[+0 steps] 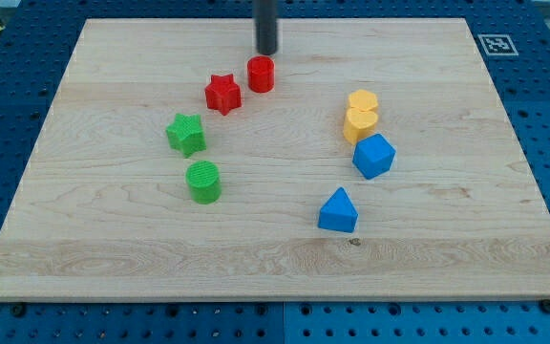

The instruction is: Push the yellow heart right a bit

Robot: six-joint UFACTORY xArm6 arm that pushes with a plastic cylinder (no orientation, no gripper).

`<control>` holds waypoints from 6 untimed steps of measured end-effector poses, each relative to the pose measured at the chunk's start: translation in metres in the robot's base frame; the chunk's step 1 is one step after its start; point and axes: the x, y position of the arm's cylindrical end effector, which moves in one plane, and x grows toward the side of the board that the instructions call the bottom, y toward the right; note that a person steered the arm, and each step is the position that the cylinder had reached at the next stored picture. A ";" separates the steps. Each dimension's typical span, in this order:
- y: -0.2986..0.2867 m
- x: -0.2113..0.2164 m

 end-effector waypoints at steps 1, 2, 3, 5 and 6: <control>0.056 0.006; 0.073 0.016; 0.073 0.025; 0.073 0.054; 0.071 0.067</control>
